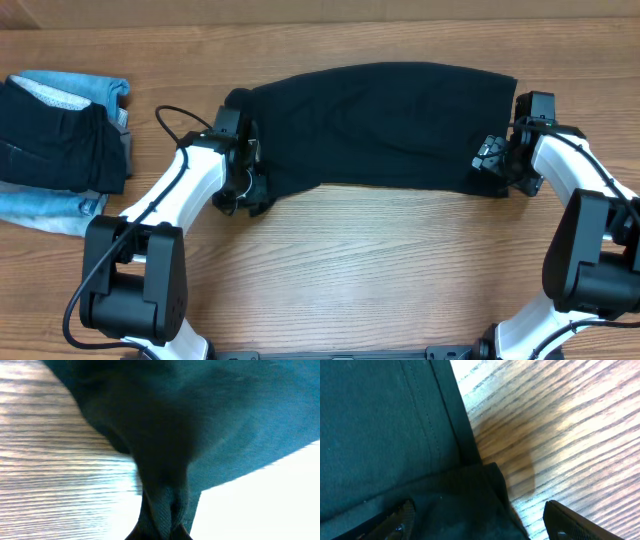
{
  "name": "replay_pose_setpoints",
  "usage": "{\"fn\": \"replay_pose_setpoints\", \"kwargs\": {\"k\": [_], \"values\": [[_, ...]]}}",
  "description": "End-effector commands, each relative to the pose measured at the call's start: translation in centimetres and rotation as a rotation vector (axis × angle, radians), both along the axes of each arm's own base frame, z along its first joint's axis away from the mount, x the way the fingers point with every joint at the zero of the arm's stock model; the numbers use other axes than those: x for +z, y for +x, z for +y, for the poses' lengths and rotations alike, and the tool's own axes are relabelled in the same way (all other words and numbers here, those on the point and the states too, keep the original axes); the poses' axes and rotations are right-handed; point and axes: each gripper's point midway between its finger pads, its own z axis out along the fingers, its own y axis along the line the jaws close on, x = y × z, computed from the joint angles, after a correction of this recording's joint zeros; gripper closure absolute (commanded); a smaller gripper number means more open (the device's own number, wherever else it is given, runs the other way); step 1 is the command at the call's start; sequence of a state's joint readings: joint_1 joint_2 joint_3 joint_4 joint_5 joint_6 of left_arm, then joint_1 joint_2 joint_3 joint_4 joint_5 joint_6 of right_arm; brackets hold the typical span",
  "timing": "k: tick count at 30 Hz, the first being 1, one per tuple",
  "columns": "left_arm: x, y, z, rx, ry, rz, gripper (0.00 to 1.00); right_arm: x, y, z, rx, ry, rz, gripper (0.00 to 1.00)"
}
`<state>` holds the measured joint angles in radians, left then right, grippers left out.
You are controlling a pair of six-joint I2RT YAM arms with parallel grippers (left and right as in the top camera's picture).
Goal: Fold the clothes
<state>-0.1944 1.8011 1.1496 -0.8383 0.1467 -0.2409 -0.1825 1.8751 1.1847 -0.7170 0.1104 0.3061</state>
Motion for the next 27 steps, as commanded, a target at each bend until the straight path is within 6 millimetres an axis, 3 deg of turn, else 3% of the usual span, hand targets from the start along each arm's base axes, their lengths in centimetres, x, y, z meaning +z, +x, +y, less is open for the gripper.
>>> {"fn": "replay_pose_setpoints", "kwargs": {"k": [1,5,8,13,18,20,23,24,26,27], "values": [[2.5,1.7,-2.3,0.000,-0.133,-0.029,0.96,2.0,1.4,-0.4,-0.003,-0.007,-0.029,0.13],[4.7,2.9,-4.4,-0.019,-0.254,-0.059,0.96,3.8,1.4,-0.4,-0.002,0.000,0.002,0.09],[5.3,3.4,-4.7,-0.022,-0.265,-0.076,0.96,5.8,0.7,-0.1,0.003,0.016,0.049,0.07],[5.9,3.7,-5.1,-0.024,-0.290,-0.082,0.96,7.7,1.1,2.3,0.103,0.140,0.019,0.03],[6.2,4.3,-5.2,0.017,-0.302,-0.094,0.96,7.8,-1.4,-0.2,0.026,0.187,0.073,0.02],[6.2,4.3,-5.2,0.020,-0.302,-0.093,0.96,7.4,-1.8,-0.6,-0.004,0.234,0.067,0.02],[6.3,4.4,-5.2,0.027,-0.304,-0.095,0.96,4.6,-2.8,-0.2,0.036,0.276,0.072,0.06],[6.3,4.5,-5.3,0.027,-0.304,-0.098,0.96,3.8,-2.7,0.7,0.097,0.318,0.046,0.09],[6.3,4.7,-5.3,0.027,-0.307,-0.108,0.95,2.1,-2.4,0.9,0.137,0.312,0.011,0.27],[6.3,4.7,-5.3,0.028,-0.307,-0.107,0.95,1.3,-2.7,0.8,0.137,0.299,0.014,0.27]]}}
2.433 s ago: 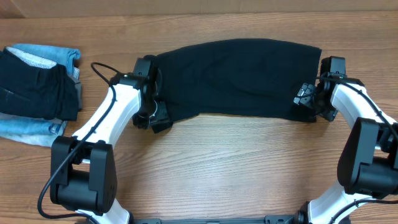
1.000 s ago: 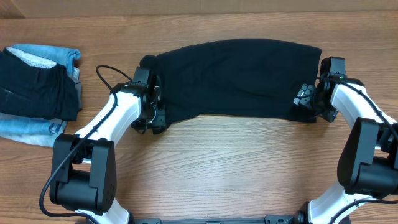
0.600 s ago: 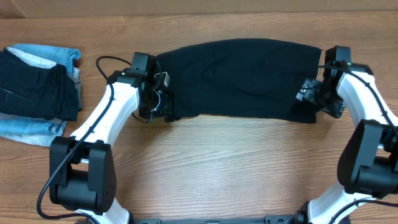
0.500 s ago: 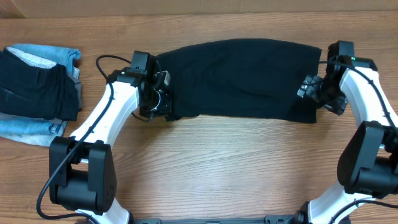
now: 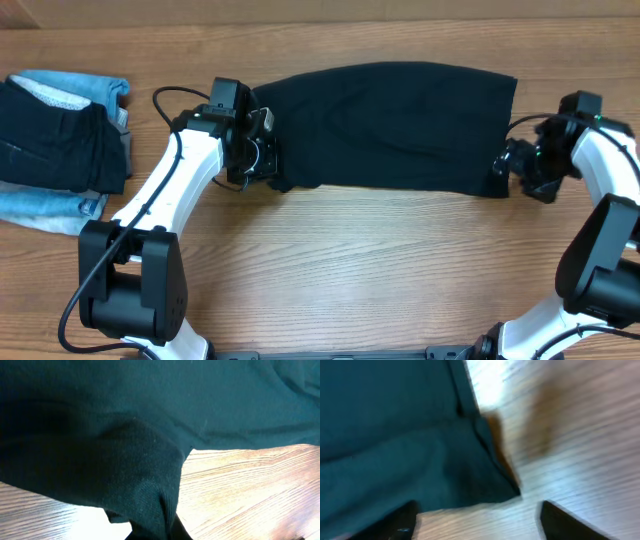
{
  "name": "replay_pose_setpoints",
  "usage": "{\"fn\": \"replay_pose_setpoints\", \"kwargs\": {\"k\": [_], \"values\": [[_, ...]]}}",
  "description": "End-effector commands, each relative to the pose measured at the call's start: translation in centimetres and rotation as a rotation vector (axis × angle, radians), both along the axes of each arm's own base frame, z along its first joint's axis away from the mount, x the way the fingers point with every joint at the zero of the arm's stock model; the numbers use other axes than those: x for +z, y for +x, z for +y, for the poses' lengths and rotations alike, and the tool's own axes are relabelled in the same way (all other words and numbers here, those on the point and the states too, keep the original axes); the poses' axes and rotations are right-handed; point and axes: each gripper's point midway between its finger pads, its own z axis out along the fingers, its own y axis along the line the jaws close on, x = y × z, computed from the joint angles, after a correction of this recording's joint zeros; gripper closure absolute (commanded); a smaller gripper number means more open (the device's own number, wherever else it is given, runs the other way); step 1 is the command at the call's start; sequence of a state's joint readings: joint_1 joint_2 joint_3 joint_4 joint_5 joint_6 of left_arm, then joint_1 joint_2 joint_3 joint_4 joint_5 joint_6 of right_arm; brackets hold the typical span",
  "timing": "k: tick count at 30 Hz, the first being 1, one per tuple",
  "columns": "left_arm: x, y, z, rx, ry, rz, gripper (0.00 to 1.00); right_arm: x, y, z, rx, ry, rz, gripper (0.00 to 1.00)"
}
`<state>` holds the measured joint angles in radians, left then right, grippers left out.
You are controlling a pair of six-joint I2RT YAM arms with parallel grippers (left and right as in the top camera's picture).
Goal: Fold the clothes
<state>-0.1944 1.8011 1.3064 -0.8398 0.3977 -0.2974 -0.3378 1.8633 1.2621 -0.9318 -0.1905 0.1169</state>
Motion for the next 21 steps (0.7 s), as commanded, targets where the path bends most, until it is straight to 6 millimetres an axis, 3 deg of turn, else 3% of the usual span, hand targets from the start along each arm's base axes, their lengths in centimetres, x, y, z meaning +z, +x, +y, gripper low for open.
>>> {"fn": "replay_pose_setpoints", "kwargs": {"k": [1,6,8,12,13,16,19,21], "values": [[0.9,0.9,-0.3,0.015,-0.029,-0.019,0.95,-1.3,-0.6,0.5,0.070,-0.005,-0.036,0.27],[0.9,0.9,-0.3,0.015,-0.029,-0.019,0.94,-3.4,-0.5,0.6,0.127,-0.035,-0.094,0.27],[0.9,0.9,-0.3,0.015,-0.029,-0.021,0.94,-4.4,-0.5,1.3,0.135,-0.009,-0.136,0.46],[0.9,0.9,-0.3,0.017,-0.030,-0.021,0.94,-4.5,-1.0,2.7,0.164,0.050,-0.136,0.96],[1.1,1.0,-0.3,0.019,-0.030,-0.022,0.96,-4.1,-0.8,2.7,0.163,0.055,-0.129,0.96],[2.9,2.1,-0.5,0.028,-0.035,-0.052,0.96,0.3,1.5,2.9,0.166,0.111,-0.156,0.96],[7.5,2.9,0.3,0.044,0.015,-0.074,0.96,7.0,2.9,2.7,0.141,0.134,-0.138,0.96],[10.2,3.1,0.6,0.051,0.033,-0.091,0.96,9.9,3.1,3.1,0.144,0.162,-0.149,0.96]]}}
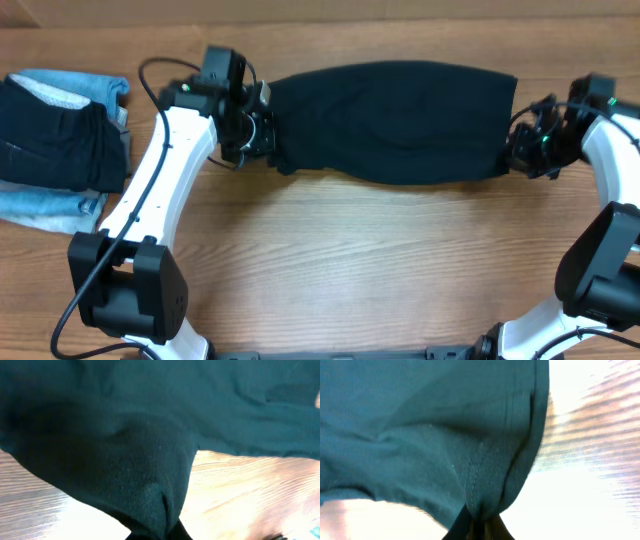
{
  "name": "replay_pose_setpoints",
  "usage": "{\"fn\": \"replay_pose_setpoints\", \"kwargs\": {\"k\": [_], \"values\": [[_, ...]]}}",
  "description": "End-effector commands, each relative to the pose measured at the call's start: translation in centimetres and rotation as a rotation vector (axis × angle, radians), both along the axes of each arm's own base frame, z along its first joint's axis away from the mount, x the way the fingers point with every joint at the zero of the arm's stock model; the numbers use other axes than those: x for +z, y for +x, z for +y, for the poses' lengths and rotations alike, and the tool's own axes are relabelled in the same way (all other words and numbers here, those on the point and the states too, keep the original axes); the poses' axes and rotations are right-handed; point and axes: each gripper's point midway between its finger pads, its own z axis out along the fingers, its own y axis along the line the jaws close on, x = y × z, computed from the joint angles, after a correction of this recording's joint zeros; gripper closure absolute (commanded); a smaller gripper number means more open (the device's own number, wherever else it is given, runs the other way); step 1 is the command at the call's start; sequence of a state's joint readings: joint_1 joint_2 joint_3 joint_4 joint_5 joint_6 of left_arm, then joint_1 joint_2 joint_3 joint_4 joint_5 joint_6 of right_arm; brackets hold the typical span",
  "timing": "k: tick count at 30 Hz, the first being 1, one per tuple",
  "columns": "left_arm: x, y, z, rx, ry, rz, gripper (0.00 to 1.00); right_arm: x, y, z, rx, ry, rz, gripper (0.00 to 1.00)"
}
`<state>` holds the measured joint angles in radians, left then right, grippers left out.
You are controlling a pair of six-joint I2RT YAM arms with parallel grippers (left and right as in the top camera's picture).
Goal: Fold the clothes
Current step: 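Lift the t-shirt with both grippers and swing it upward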
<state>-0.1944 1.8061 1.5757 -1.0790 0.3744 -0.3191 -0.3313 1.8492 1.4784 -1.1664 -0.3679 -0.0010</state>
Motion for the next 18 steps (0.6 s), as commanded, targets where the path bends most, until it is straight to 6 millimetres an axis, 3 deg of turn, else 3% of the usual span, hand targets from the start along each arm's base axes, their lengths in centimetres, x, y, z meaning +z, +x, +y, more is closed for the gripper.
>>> {"fn": "replay_pose_setpoints", "kwargs": {"k": [1,6,9,10,11,12,15,18], "values": [[5.0,1.5,0.5,0.025,0.018,-0.081,0.96,4.5,1.2,0.6,0.007,0.025,-0.070,0.96],[13.2,1.9,0.7,0.023,0.001,-0.227,0.96,11.2,0.5,1.1,0.013,0.008,-0.188,0.96],[20.5,1.0,1.9,0.075,0.008,-0.384,0.96,18.6,-0.8,1.6,0.018,-0.048,-0.348,0.96],[23.2,0.3,2.5,0.104,0.012,-0.444,0.96,21.2,-1.6,1.9,0.020,-0.066,-0.400,0.96],[25.1,-0.4,2.8,0.122,0.001,-0.488,0.96,22.6,-2.2,2.0,0.021,-0.075,-0.423,0.96],[28.4,-1.7,3.3,0.158,-0.022,-0.566,0.96,26.1,-3.9,2.6,0.023,-0.098,-0.490,0.96],[32.4,-4.1,4.1,0.204,-0.053,-0.676,0.96,29.5,-5.7,3.2,0.023,-0.123,-0.564,0.96],[37.0,-7.9,4.9,0.233,-0.104,-0.820,0.96,33.6,-8.1,4.1,0.010,-0.152,-0.673,0.96]]}}
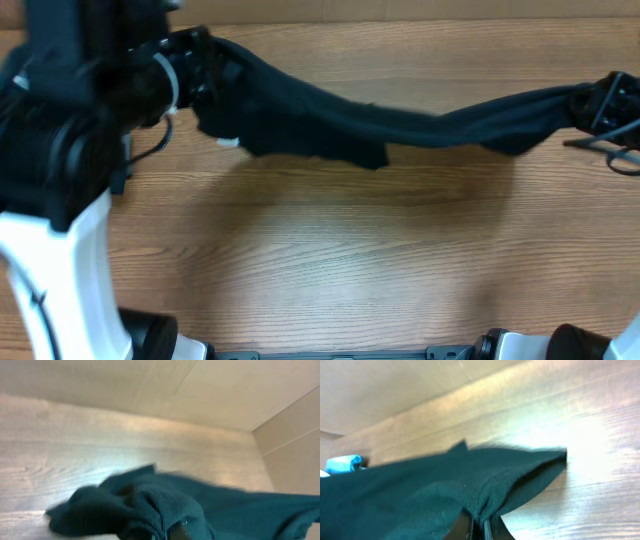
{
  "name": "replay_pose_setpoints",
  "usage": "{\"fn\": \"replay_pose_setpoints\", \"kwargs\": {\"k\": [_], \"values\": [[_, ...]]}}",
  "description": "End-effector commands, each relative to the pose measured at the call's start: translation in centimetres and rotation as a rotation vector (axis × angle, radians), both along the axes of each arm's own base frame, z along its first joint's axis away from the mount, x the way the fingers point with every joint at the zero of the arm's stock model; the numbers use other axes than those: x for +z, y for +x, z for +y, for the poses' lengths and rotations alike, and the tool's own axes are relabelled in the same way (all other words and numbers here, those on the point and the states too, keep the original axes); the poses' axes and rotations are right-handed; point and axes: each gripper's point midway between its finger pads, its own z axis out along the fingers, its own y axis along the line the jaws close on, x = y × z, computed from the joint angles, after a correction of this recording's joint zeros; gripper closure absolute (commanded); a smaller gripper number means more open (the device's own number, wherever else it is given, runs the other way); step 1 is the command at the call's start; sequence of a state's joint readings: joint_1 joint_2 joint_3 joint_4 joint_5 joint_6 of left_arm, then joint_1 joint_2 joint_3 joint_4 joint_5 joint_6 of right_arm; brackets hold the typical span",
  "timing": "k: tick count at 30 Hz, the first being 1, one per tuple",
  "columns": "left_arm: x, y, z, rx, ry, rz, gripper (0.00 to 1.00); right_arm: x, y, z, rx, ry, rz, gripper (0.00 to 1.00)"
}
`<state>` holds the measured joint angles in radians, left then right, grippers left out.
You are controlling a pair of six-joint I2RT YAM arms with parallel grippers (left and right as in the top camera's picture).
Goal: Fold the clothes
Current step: 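Lift the t-shirt with both grippers and swing it upward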
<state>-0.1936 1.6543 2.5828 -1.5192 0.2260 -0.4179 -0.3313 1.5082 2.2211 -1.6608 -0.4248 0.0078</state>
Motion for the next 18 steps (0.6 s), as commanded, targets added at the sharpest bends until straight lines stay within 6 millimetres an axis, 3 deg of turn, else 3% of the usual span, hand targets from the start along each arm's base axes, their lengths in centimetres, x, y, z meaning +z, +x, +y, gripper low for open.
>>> {"fn": "replay_pose_setpoints", "kwargs": {"k": [1,3,6,8,11,18], "values": [[5.7,-4.8,1.8,0.058,-0.064,-0.185,0.96,4.4,-2.5,1.2,-0.005,-0.019,-0.131,0.96],[9.3,-8.8,2.7,0.073,-0.105,-0.321,0.96,6.6,-4.8,1.9,-0.007,-0.045,-0.215,0.96],[12.5,-13.1,5.1,0.164,-0.121,-0.471,0.96,8.6,-8.2,3.1,-0.032,-0.041,-0.299,0.96],[12.8,-14.5,5.3,0.163,-0.132,-0.490,0.96,9.4,-9.9,3.7,-0.032,-0.055,-0.345,0.96],[11.2,-15.3,5.1,0.154,-0.145,-0.416,0.96,10.1,-11.4,4.2,-0.045,-0.046,-0.379,0.96],[10.7,-15.6,4.5,0.118,-0.155,-0.391,0.96,10.3,-11.9,4.3,-0.058,-0.033,-0.386,0.96]]}}
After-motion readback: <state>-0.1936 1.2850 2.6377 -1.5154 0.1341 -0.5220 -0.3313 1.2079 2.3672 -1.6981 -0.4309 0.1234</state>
